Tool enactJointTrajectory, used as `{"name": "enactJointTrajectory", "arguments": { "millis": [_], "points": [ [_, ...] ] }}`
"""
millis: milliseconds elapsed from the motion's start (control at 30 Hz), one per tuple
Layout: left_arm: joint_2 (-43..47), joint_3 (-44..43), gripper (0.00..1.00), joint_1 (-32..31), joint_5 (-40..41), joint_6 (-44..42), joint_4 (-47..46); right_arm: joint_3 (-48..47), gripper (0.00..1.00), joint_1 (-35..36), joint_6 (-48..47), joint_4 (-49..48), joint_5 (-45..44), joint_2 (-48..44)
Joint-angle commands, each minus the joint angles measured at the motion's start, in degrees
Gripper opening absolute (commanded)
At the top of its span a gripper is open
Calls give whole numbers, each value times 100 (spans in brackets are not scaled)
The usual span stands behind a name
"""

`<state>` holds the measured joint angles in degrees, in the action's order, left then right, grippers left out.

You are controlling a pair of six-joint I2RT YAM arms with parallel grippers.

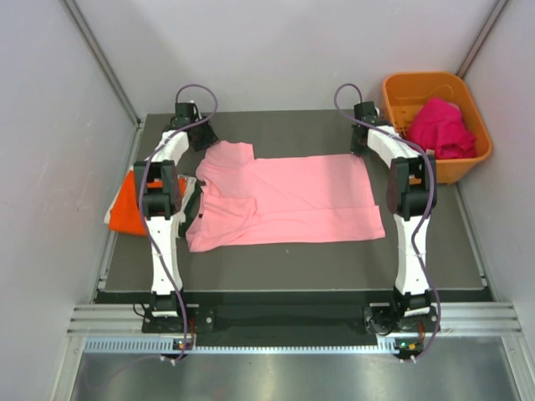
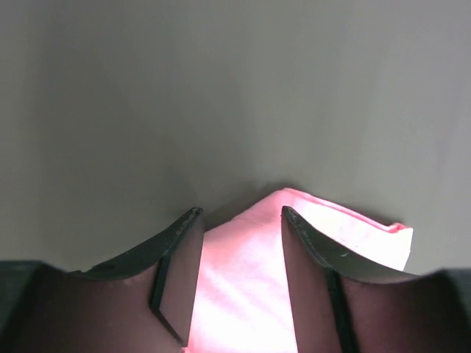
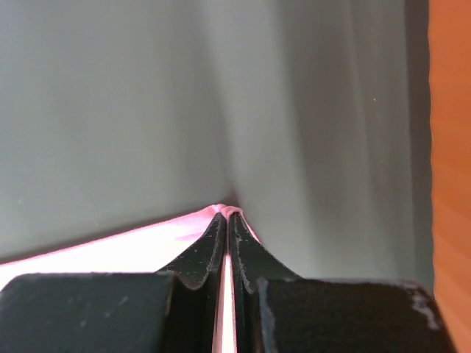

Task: Fold and stack the t-shirts

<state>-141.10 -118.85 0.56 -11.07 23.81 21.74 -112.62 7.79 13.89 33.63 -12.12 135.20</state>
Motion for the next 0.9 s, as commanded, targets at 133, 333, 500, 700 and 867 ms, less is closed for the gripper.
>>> {"name": "enactJointTrajectory", "arguments": {
  "millis": [133,333,500,700,867],
  "points": [
    [-181,-182,37,-29,-53,-140,322,-138,0,-32,-71,162,52,130],
    [-146,-209,52,-29,-203,-219,489,-94,0,-32,-71,127,52,95],
    [-15,-43,52,-38,-325,-263,551,-94,0,-41,-71,135,52,95],
    [65,204,35,-38,-273,-281,481,3,0,-32,-44,48,-1,33],
    [56,186,0,-29,-282,-263,428,56,0,-32,-44,4,-19,-11]
  ]
}}
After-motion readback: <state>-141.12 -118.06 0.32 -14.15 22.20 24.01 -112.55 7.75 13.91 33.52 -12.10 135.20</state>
